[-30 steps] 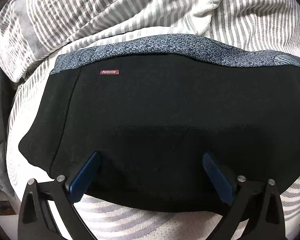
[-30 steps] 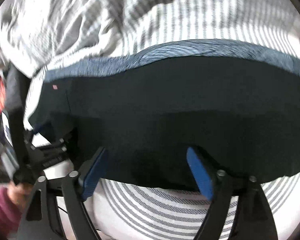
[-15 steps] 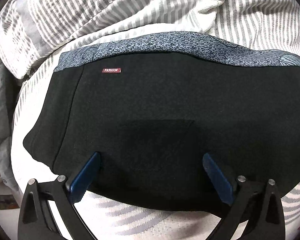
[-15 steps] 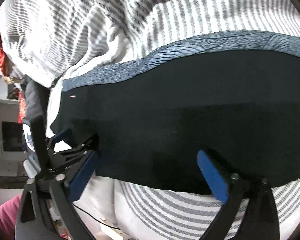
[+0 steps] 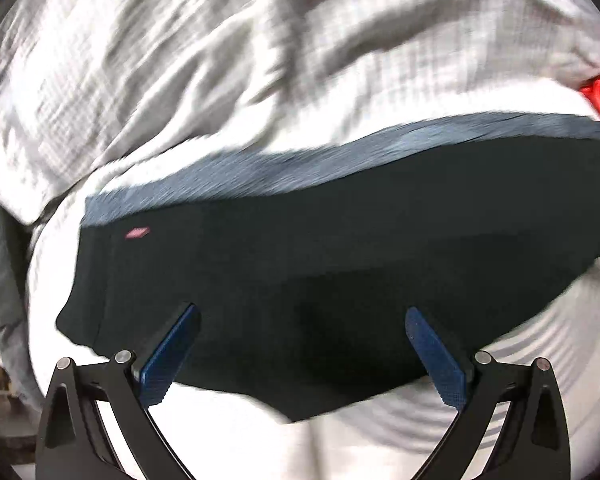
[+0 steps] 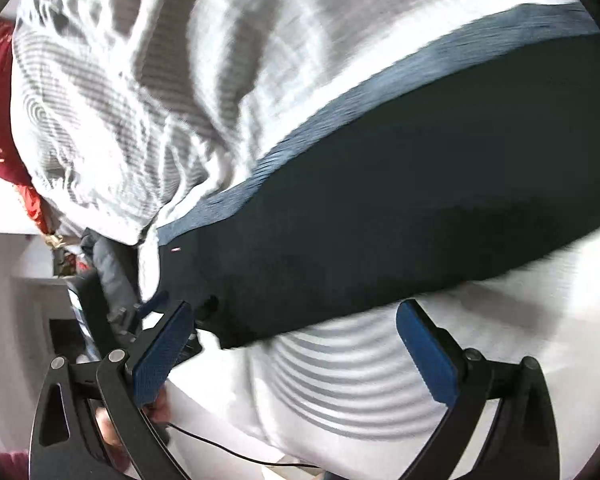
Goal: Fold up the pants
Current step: 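Grasp the pant leg end with the right gripper and lift it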
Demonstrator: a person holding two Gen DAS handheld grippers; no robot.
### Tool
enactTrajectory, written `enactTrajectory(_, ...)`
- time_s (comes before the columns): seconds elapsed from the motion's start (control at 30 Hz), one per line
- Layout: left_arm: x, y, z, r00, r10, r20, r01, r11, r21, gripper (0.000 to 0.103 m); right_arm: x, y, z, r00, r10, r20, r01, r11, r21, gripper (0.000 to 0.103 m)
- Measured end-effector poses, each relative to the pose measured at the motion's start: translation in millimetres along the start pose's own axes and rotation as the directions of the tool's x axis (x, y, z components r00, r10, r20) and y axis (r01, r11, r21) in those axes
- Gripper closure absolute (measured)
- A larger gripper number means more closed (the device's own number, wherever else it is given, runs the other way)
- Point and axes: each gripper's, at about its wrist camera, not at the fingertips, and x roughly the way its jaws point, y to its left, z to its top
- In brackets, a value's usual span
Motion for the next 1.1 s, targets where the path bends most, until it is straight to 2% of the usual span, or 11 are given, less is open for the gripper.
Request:
enactTrajectory(0.23,-25.0,-104.6,39.1,0.993,-0.106,0.052,0.098,0.987,0.126,0.000,-68.5,-70.7,0.3,0.990,-0.091,0.108,0.079,0.991,0.110,0.001)
enactTrajectory(0.43,-28.0,-174.0,69.1,0.989,-0.136,0.064,0.126,0.982,0.142,0.000,-103.2,-114.6,6.1,0.979,-0.113,0.168,0.081,0.980,0.183,0.001)
enactTrajectory(0.6,-30.0,-202.4,83.3,0.990,-0.103,0.092,0.093,0.990,0.110,0.000,-121.3,-142.1,15.5,0.965,-0.105,0.239,0.051,0.974,0.220,0.002)
enactTrajectory(0.77,-24.2,-223.8,96.7,0.991,-0.100,0.087,0.096,0.994,0.047,0.000,-128.2,-168.2,25.3,0.947,-0.062,0.314,-0.019,0.969,0.248,0.005)
enactTrajectory(0.87,-17.2,-241.2,108.7,0.990,-0.114,0.086,0.110,0.993,0.053,0.000,-127.2,-181.2,28.8,0.941,-0.027,0.337,-0.068,0.961,0.266,0.010)
enactTrajectory(1.0,-11.1,-268.4,114.1,0.993,-0.059,0.099,0.051,0.995,0.086,0.000,-129.3,-193.2,32.0,0.927,0.008,0.374,-0.121,0.952,0.280,0.013)
enactTrajectory(1.1,-14.2,-265.8,112.5,0.991,-0.028,0.132,0.020,0.998,0.056,0.000,-126.7,-203.0,35.4,0.917,0.030,0.397,-0.164,0.938,0.306,0.013)
